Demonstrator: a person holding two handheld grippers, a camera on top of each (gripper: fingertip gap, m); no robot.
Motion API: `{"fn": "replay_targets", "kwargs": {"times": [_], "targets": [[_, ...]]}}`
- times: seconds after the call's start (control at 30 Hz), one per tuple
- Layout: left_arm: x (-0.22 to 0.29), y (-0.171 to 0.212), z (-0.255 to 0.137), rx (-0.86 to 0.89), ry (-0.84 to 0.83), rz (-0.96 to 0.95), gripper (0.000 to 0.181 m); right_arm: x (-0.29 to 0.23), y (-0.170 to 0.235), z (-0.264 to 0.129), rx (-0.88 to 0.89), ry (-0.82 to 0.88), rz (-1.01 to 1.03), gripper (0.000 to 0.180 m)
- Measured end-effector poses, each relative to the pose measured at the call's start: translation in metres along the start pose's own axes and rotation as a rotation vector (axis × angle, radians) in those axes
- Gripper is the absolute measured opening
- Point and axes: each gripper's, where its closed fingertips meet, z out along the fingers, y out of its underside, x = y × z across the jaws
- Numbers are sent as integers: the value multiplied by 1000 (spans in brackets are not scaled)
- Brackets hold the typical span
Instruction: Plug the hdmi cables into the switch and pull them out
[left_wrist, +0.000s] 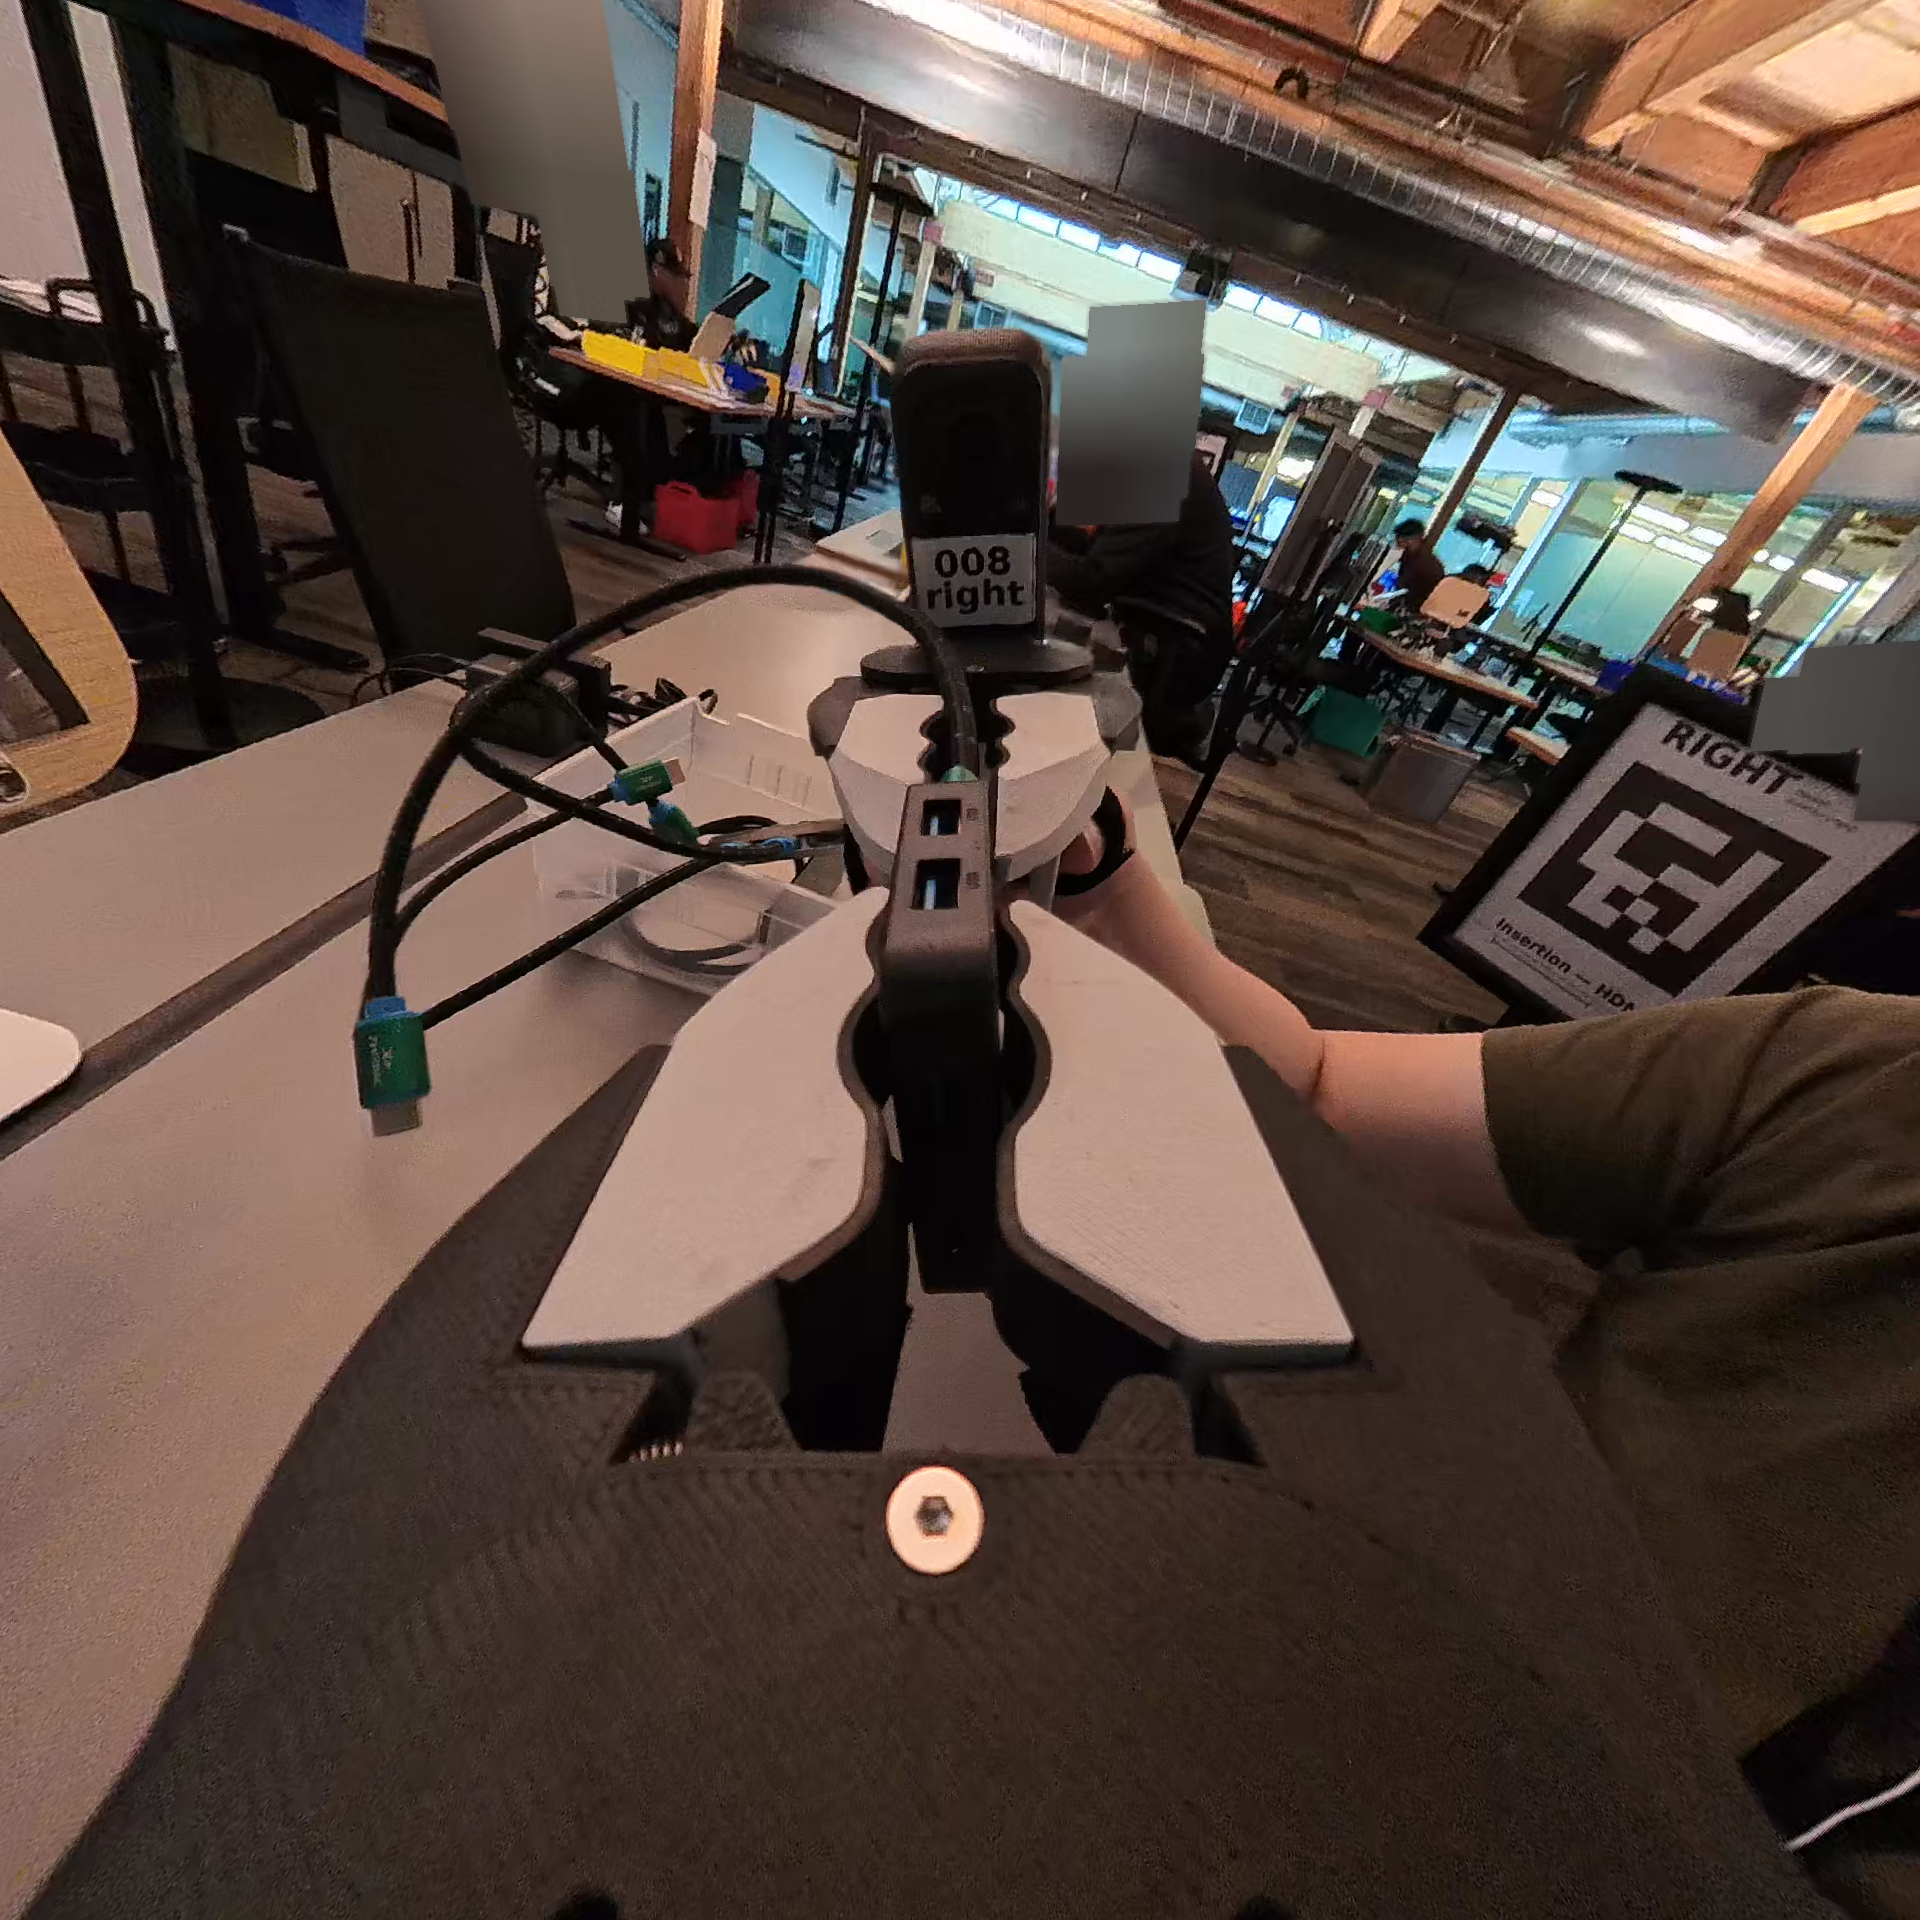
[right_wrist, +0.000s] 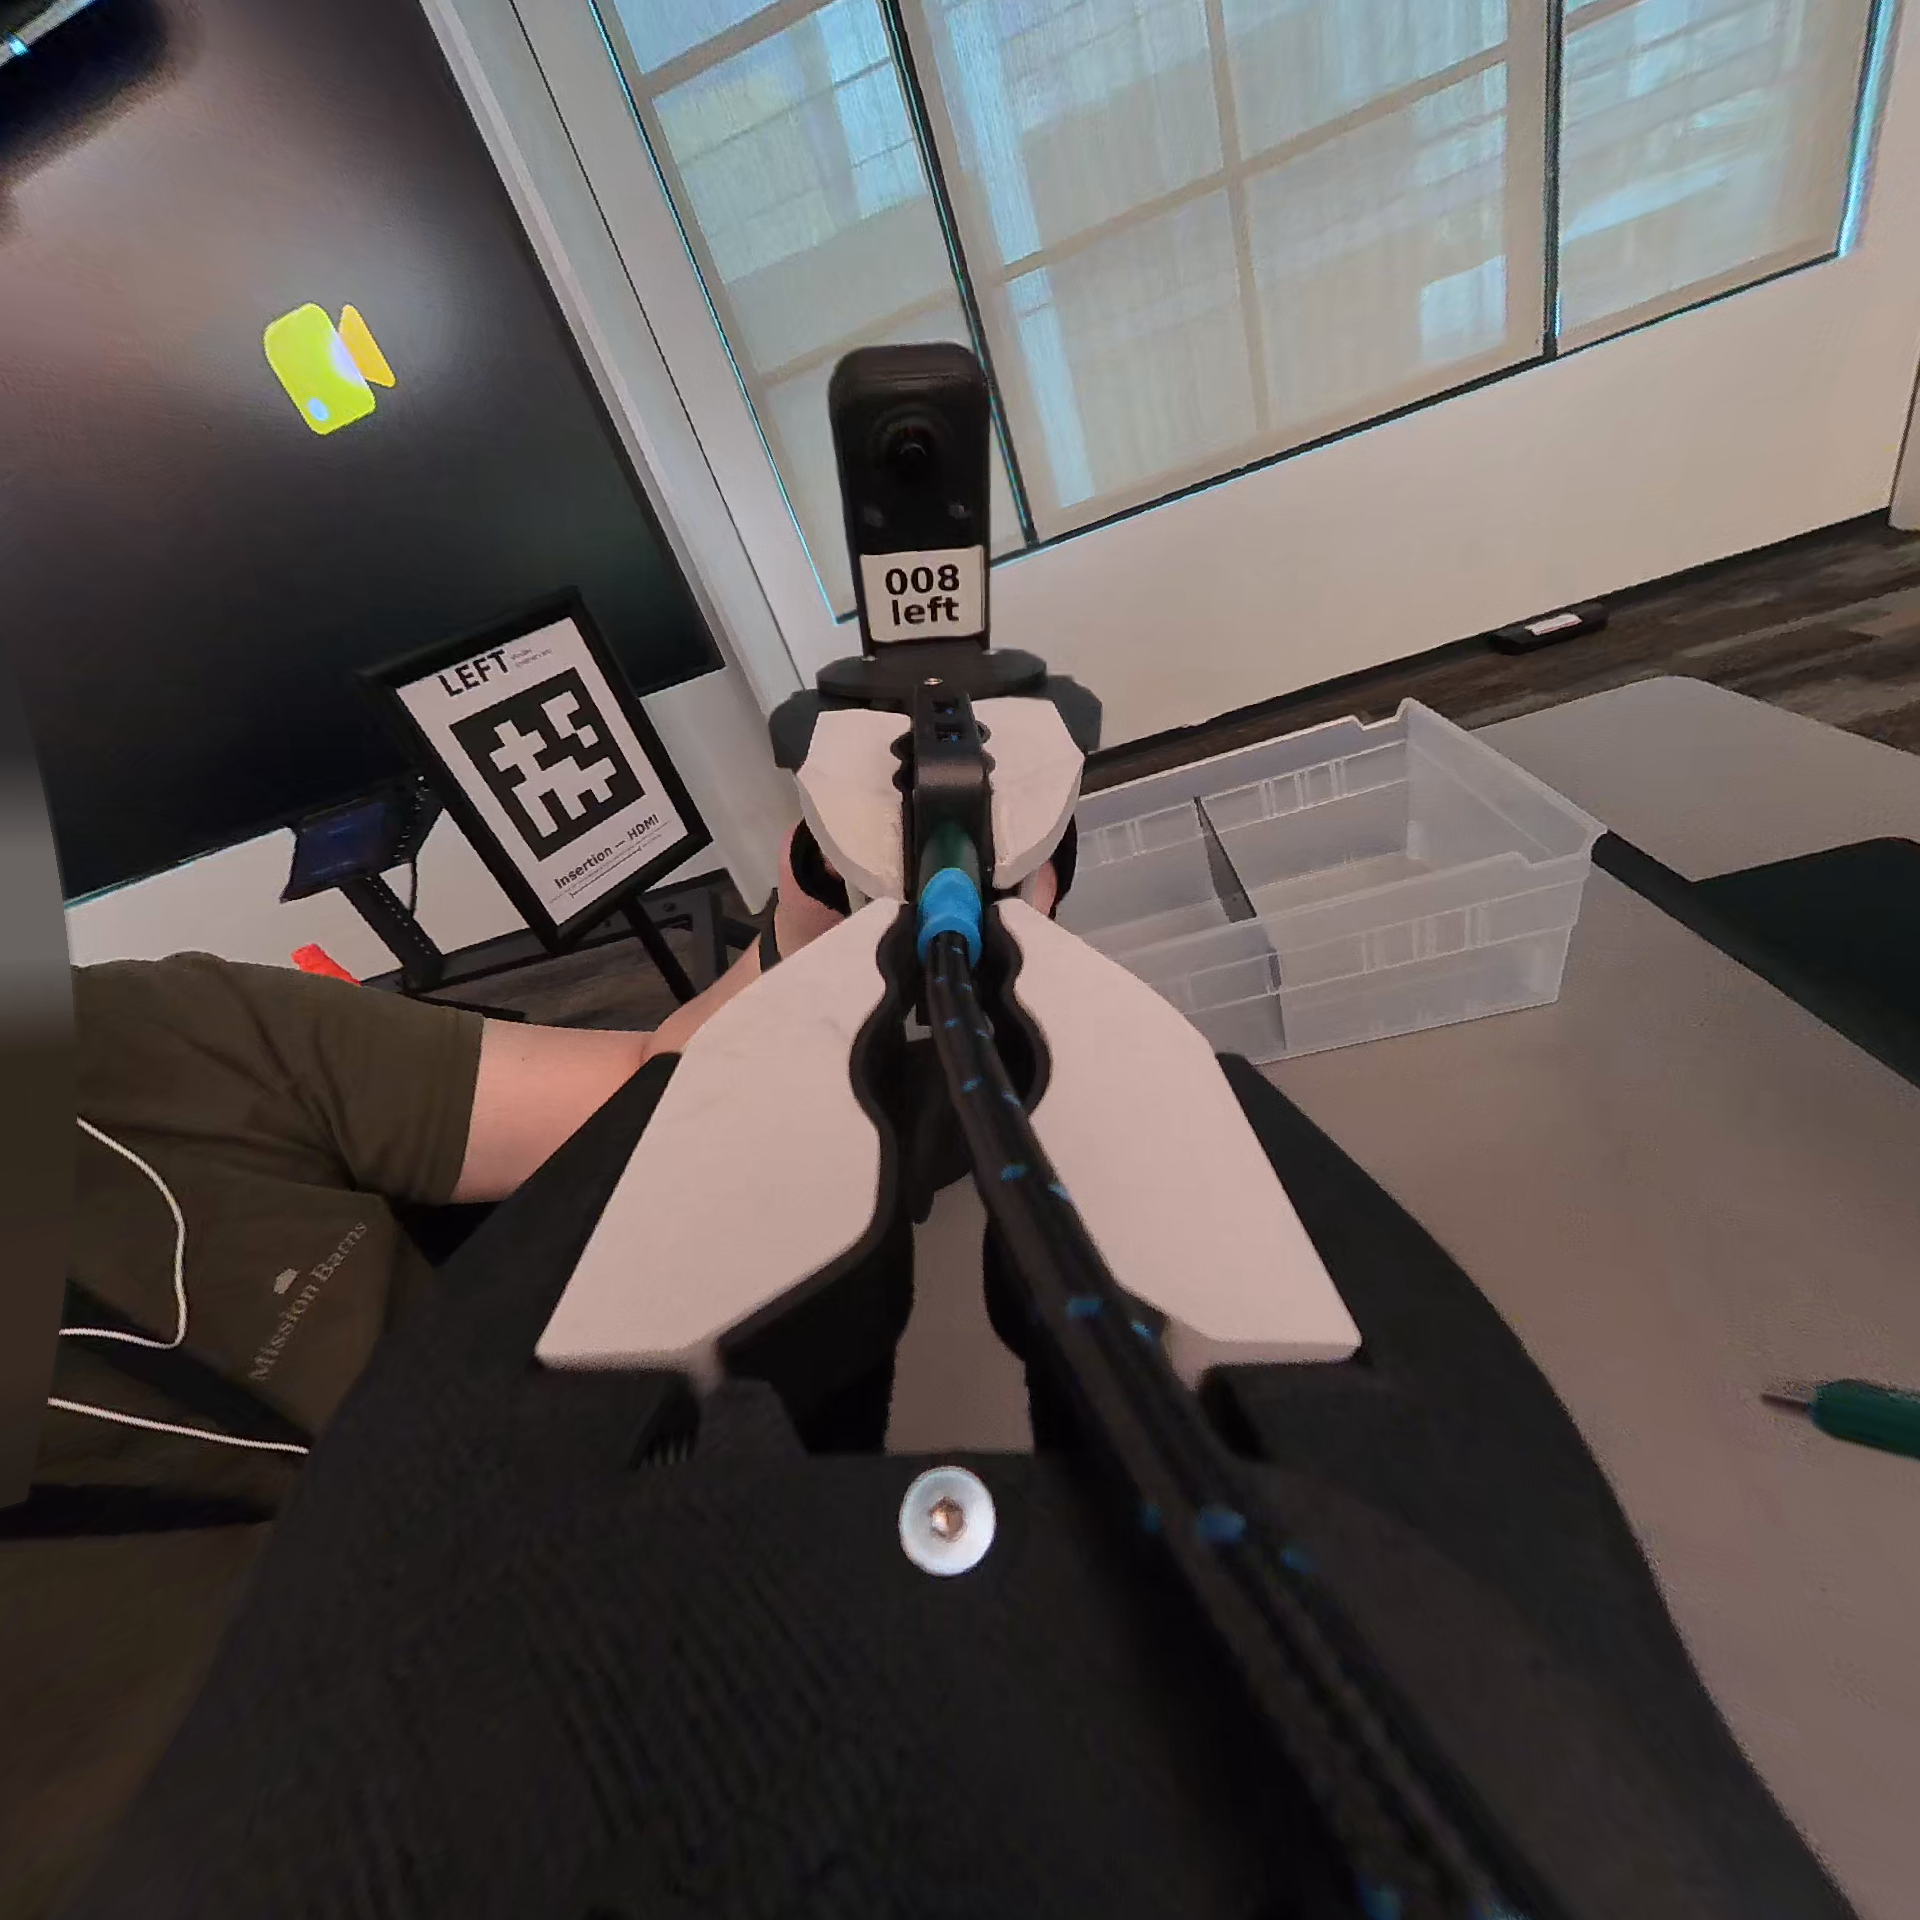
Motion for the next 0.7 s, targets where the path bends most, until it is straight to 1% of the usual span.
{"fn": "replay_targets", "kwargs": {"times": [0.13,0.27,0.6,0.67,0.7], "targets": [[-2,-3,-2,26,-13,-1,13,2,-3,2,55,-14,24,11],[-3,-2,-1,51,13,-30,13,2,-2,2,37,2,3,11],[-2,-9,-3,109,15,-35,13,0,-7,5,104,-25,12,12],[-2,-13,-5,116,20,-49,13,0,-13,7,145,-12,-38,12],[-1,-15,-6,110,34,-66,13,-2,-14,8,139,1,-72,12]]}}
